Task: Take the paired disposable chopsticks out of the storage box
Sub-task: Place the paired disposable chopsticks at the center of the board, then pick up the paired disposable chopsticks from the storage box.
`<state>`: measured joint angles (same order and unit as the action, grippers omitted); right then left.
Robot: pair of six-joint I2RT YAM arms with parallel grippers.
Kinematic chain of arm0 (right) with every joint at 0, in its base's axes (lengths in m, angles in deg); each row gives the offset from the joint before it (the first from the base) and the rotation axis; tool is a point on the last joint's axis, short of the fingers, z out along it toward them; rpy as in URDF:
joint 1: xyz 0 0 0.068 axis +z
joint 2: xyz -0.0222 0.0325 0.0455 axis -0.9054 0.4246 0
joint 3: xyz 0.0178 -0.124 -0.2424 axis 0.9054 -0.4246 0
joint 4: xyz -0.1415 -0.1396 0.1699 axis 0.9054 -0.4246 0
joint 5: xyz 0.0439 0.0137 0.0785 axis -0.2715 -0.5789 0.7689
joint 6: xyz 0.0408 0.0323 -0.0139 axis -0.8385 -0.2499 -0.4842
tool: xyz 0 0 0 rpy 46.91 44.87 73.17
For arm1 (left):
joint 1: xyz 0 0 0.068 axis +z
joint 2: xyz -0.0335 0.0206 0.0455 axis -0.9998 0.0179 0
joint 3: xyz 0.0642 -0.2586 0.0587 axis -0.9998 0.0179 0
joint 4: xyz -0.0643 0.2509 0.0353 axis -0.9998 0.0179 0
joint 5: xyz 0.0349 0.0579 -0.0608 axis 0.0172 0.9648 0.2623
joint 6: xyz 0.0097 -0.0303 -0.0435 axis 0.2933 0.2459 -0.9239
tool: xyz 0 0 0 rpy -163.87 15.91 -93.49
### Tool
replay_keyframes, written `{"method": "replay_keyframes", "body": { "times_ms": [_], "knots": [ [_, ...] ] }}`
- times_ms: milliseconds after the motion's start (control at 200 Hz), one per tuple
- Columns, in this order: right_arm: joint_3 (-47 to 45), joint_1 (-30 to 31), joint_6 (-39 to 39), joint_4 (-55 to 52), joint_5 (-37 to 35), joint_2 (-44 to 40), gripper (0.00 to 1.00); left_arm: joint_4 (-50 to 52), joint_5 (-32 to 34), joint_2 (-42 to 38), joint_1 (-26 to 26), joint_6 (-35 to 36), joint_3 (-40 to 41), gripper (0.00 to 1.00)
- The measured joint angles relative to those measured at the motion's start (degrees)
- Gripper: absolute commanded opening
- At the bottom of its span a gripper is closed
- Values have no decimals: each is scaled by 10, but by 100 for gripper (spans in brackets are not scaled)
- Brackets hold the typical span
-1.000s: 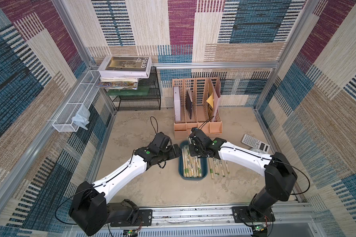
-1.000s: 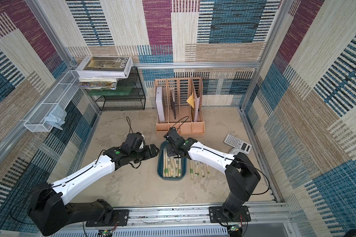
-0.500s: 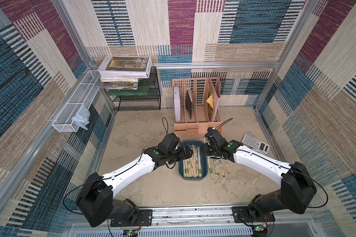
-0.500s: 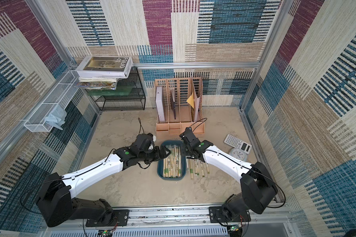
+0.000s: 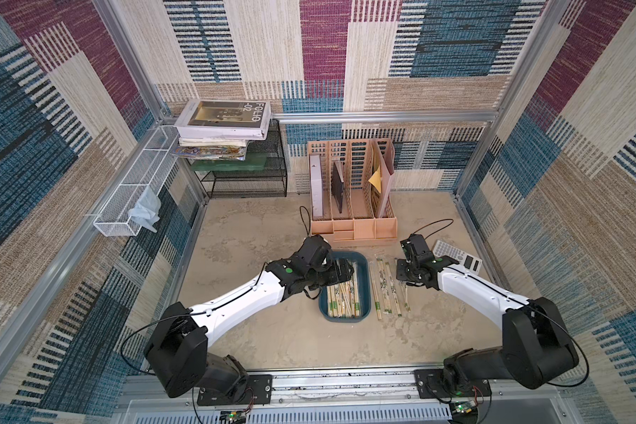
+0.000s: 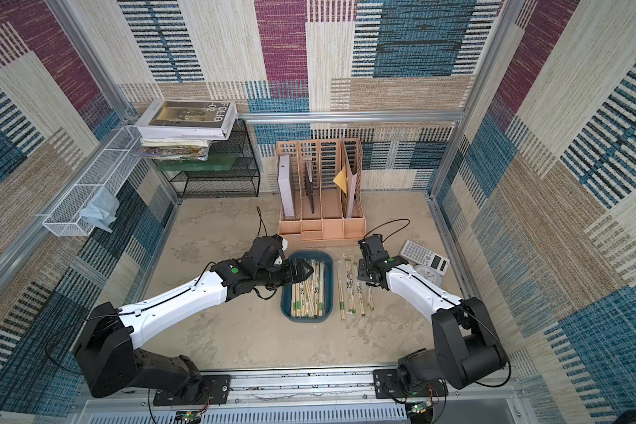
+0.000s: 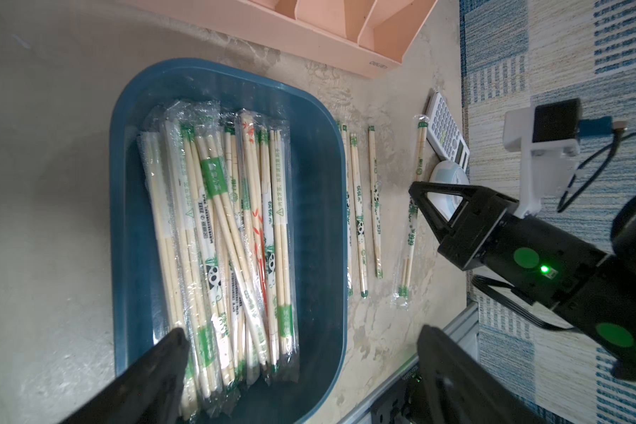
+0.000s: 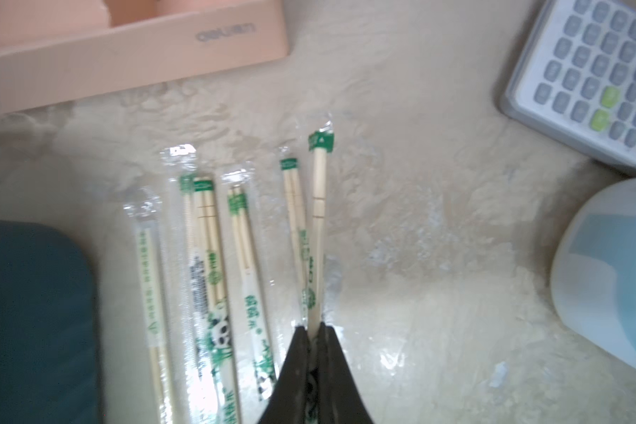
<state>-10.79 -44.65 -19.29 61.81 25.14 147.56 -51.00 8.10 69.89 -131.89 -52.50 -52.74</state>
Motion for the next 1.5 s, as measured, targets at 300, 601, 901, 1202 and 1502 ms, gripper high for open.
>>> {"method": "replay_keyframes", "body": {
  "times_ms": [300,601,901,1202,1502],
  "knots": [
    [7,-23,36,4,-37,50,8,10,12,-1,0,8,-1,99],
    [18,-13,57,9,-71,99,12,13,14,-1,0,8,-1,99],
    [30,19,57,0,-103,90,35,14,15,-4,0,10,-1,99],
    [64,52,41,-27,-65,-10,36,34,49,-19,0,14,6,99],
    [72,111,-4,-14,54,-46,37,88,128,-24,1,23,-9,99]
  ]
}}
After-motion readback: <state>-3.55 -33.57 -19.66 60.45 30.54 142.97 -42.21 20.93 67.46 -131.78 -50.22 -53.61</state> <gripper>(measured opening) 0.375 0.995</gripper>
